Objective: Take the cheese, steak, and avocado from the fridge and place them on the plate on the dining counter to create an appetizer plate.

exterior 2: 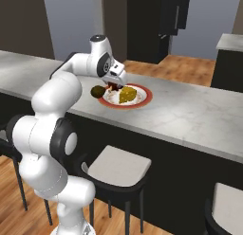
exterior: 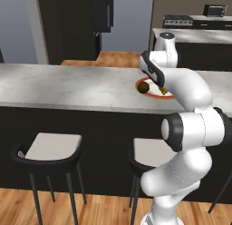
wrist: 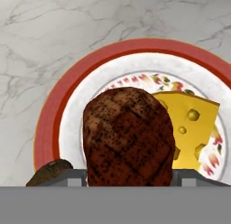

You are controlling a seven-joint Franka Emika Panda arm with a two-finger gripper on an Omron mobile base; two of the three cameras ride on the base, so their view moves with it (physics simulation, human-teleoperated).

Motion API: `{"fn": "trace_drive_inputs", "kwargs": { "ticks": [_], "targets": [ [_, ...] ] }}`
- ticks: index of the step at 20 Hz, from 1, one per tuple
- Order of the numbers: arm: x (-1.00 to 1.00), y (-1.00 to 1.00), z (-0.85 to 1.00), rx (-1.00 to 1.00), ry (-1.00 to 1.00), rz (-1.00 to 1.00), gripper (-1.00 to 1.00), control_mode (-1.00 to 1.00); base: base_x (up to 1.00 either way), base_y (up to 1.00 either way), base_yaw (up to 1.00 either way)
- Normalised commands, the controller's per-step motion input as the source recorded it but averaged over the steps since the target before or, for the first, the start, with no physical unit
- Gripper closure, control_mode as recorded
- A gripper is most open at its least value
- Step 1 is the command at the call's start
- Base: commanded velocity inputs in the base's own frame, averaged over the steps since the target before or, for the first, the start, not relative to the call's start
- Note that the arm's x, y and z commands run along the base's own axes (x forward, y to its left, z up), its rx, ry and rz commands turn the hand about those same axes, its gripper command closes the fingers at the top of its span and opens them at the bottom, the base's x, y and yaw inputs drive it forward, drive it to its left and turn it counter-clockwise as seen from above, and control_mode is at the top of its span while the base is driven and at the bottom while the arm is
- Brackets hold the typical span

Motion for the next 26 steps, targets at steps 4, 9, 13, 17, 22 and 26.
{"fn": "trace_drive_inputs", "kwargs": {
  "ticks": [4,9,13,17,22,26],
  "targets": [
    [0.0,0.03,-0.07,0.0,0.0,0.0,1.0,-1.0,0.0,0.0,0.0],
    [0.0,0.0,-0.08,0.0,0.0,0.0,-1.0,-1.0,0.0,0.0,0.0],
    [-0.05,-0.01,0.0,0.0,-0.04,0.0,-1.0,-1.0,0.0,0.0,0.0],
    [-0.24,-0.07,0.04,0.0,-0.12,0.0,-1.0,-1.0,0.0,0.0,0.0],
    [-0.18,-0.02,0.27,0.0,-0.16,0.0,-1.0,-1.0,0.0,0.0,0.0],
    [-0.33,0.0,0.55,-0.01,-0.23,0.0,-1.0,-1.0,0.0,0.0,0.0]
  ]
}}
